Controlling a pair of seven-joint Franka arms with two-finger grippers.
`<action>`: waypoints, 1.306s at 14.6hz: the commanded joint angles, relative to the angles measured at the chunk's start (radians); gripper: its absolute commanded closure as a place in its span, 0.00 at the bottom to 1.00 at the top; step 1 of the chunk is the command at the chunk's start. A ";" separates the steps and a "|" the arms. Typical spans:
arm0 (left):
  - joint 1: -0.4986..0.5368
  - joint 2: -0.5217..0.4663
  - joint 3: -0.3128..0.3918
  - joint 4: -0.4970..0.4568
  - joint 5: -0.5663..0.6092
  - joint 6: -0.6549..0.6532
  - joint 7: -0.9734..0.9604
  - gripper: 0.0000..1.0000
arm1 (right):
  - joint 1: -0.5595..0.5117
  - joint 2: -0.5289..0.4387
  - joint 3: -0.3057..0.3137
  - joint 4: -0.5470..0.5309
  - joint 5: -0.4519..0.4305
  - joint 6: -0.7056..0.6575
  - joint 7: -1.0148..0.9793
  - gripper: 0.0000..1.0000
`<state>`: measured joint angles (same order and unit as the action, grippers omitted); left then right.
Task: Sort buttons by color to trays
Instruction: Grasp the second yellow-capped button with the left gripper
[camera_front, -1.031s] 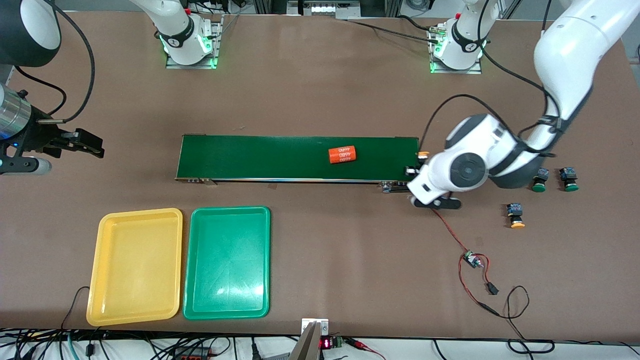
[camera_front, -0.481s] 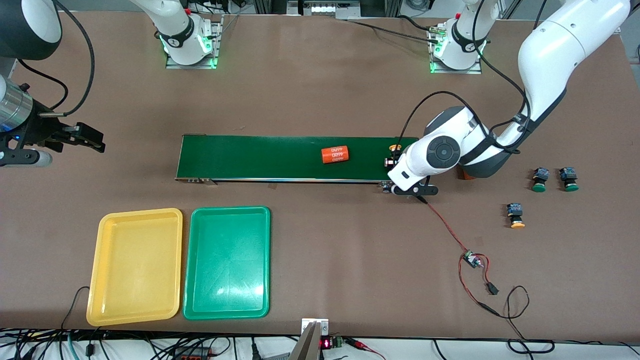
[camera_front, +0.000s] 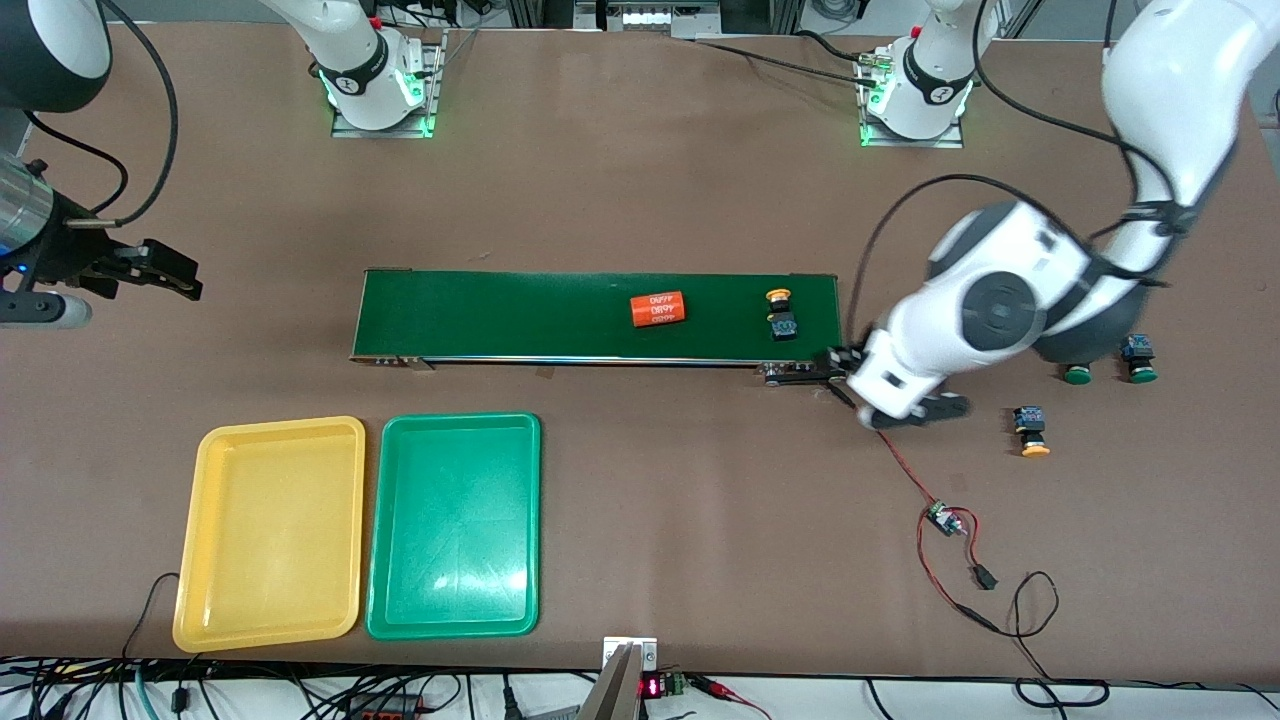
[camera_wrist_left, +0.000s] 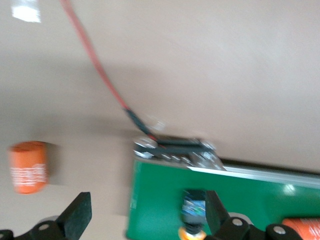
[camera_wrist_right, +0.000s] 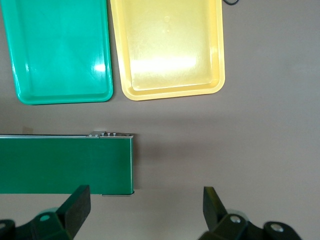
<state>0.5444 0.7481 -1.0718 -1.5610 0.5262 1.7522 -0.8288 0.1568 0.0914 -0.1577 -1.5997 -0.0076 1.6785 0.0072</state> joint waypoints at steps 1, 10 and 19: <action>0.000 0.008 0.132 0.059 0.001 -0.030 0.109 0.00 | -0.011 -0.028 0.004 -0.017 0.011 0.015 0.010 0.00; 0.009 0.071 0.423 0.087 0.192 0.148 0.585 0.00 | -0.023 -0.052 -0.009 -0.019 0.012 -0.048 0.007 0.00; 0.128 0.158 0.423 0.009 0.181 0.293 0.663 0.27 | -0.016 -0.022 0.000 -0.020 0.020 -0.020 0.010 0.00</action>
<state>0.6593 0.9116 -0.6366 -1.5302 0.7003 2.0262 -0.1814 0.1453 0.0778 -0.1640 -1.6107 -0.0044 1.6556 0.0075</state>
